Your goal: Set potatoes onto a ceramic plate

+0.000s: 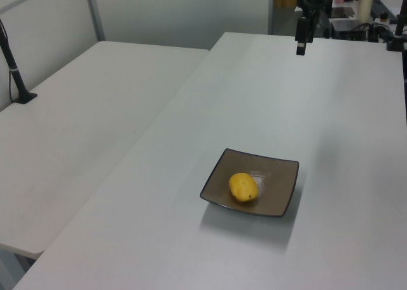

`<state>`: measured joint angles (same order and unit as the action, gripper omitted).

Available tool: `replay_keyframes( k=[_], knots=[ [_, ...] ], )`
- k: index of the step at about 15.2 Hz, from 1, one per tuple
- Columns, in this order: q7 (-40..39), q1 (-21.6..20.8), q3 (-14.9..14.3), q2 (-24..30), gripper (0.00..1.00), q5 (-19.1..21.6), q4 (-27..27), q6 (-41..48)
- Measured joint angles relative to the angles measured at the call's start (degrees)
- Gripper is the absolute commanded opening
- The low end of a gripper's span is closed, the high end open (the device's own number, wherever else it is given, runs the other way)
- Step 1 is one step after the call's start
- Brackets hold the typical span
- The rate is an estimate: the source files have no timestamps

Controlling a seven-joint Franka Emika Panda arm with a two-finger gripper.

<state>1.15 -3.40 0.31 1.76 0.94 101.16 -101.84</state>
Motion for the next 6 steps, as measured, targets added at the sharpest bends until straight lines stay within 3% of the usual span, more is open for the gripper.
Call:
replay_keyframes(
  k=[6],
  knots=[
    [-0.02, 1.04, 0.07, 0.4, 1.0, 0.0, 0.0, 1.15]
  ],
)
